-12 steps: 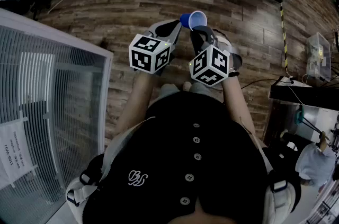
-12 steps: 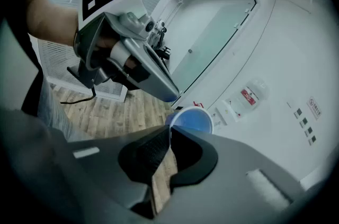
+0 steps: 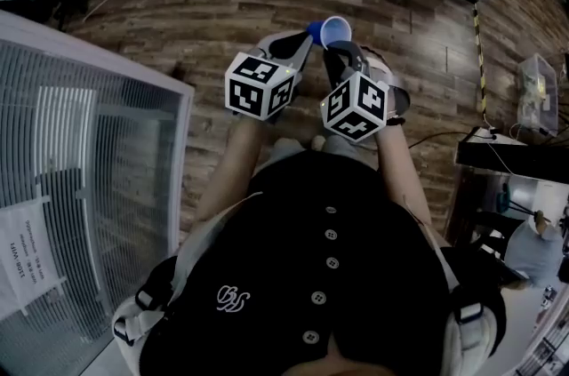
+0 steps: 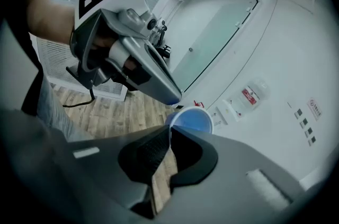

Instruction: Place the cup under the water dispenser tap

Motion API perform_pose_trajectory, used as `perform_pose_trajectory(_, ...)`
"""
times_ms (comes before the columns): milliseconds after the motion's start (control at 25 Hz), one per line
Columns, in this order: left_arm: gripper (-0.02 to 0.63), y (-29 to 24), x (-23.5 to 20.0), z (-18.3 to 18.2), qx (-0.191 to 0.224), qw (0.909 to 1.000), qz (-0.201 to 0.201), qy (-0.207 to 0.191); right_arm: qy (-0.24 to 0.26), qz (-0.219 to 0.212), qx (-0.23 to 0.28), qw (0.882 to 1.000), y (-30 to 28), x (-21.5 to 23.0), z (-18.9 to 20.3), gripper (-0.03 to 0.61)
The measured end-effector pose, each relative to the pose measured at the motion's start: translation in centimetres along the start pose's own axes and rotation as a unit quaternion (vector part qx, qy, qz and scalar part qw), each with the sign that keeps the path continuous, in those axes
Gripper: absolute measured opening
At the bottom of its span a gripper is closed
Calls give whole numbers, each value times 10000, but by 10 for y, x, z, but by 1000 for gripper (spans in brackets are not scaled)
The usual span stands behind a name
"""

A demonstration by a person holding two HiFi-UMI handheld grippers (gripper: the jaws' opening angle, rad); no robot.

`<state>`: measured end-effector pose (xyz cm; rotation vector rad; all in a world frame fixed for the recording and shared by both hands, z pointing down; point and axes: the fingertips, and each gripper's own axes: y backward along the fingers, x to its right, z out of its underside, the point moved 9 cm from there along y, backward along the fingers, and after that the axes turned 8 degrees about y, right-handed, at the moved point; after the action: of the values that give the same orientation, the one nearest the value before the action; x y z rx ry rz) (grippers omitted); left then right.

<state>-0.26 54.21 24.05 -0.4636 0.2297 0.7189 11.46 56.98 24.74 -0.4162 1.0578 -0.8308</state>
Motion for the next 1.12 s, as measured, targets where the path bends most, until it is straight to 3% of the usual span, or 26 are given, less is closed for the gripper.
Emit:
perform_pose_trajectory(440,-3,14,-15,1,2,9999,119,-115,-76,185,-71,9998,-10,-6,-16,11)
perform_pose_trajectory(720,-3,16,-36,7,-50,9999,106,50,-363,66,-164,9992,-21,-12,-18,12)
perform_pose_trajectory(1120,-3,-37,-88,-19,-122,9999,5,102,-455,8,-158,9988,-81,40,-7,12)
